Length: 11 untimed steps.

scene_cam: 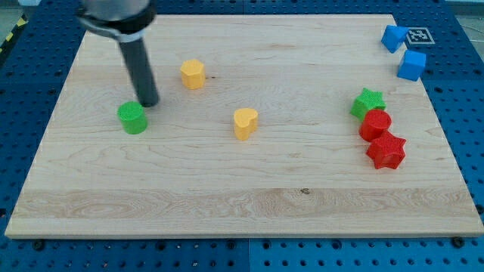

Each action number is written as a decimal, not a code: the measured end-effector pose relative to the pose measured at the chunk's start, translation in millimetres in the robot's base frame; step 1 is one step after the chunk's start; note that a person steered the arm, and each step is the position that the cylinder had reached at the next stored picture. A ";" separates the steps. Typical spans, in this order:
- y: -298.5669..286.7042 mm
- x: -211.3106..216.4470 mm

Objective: Move the green circle to the bottom left of the yellow hexagon

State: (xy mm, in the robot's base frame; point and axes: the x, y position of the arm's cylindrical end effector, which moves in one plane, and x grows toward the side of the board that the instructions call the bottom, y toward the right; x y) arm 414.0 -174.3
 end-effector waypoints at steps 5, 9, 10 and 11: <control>6.6 63.6; 28.5 67.2; -8.0 58.1; -22.2 40.7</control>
